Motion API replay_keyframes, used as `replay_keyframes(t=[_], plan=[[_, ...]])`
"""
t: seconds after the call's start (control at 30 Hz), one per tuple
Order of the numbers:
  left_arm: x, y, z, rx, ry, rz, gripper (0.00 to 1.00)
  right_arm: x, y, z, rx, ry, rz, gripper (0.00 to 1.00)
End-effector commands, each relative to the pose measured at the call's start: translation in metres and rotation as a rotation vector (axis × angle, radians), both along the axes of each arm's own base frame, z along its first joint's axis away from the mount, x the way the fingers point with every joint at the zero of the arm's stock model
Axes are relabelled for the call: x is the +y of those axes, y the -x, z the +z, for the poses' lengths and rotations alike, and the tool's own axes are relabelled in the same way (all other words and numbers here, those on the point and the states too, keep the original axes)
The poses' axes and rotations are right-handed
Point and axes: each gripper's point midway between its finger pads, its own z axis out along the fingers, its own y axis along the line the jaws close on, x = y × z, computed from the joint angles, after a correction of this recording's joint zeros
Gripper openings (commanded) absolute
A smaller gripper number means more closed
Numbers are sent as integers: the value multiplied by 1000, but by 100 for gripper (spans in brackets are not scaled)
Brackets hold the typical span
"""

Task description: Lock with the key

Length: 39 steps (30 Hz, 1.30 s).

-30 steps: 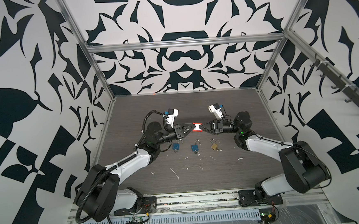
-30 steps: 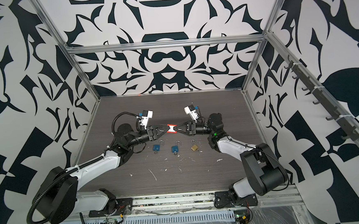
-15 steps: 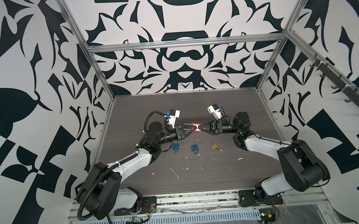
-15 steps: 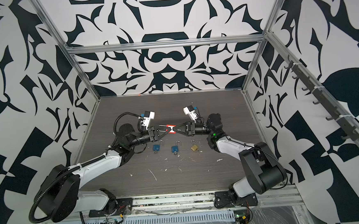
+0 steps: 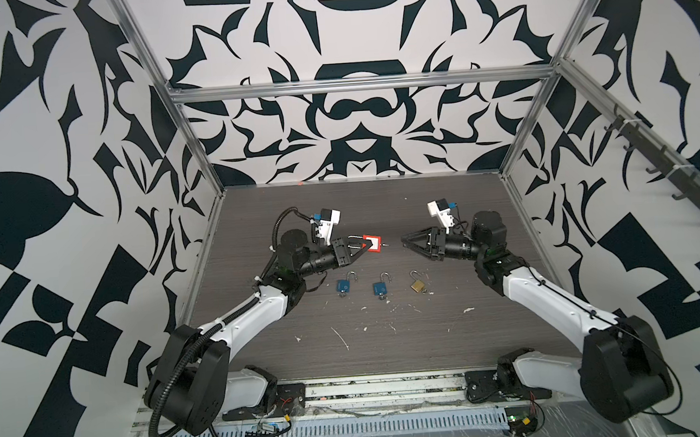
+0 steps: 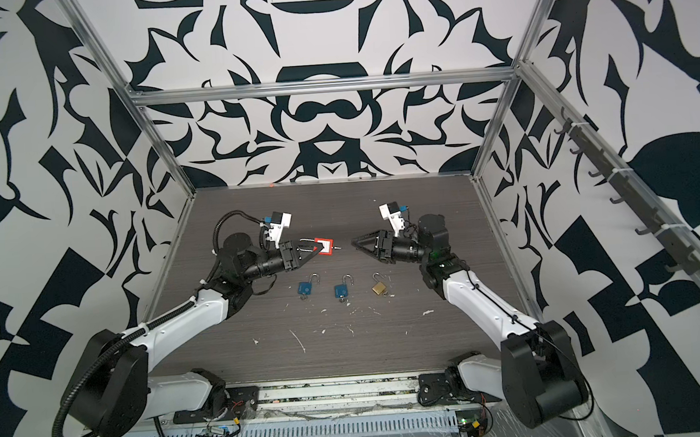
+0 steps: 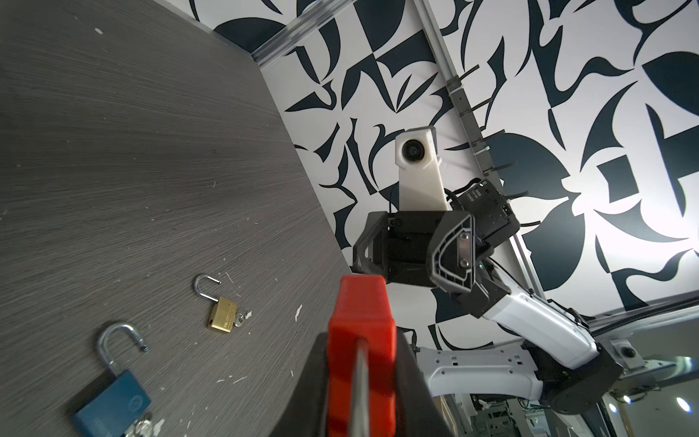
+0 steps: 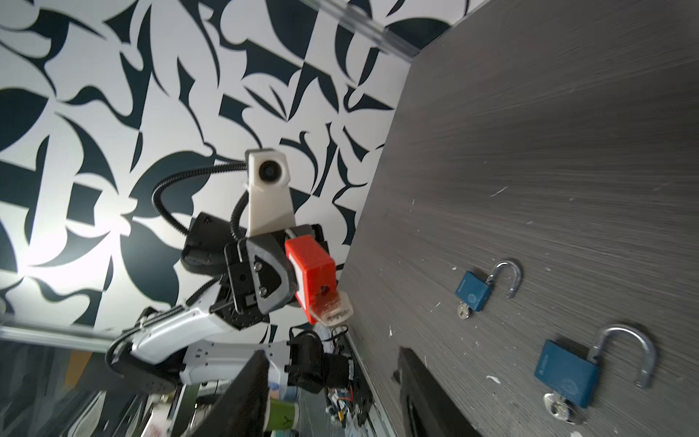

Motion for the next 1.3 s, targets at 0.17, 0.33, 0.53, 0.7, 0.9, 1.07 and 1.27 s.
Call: replay_keyframes(t=[0.17,0.33,0.53,0.7,0.9,1.07,1.27], plan=[[6,-19,25,51,76,-18,0,-15,-16,-19,233,-24,-157,54],[6,-34,16,166,124,-64,0,-13,-19,-13,307,-189,-167,49],[4,-36,0,251,110,-73,0,-6,-12,-1,372,-342,-131,47],[3,-37,-3,258,108,-77,0,13,-6,-2,389,-366,-82,46],[4,-35,-3,248,114,-78,0,30,-8,10,387,-436,-19,44],[4,-34,-3,244,113,-79,0,40,-9,5,396,-421,0,43],[4,-33,-7,248,108,-79,0,43,-12,8,390,-431,2,43]])
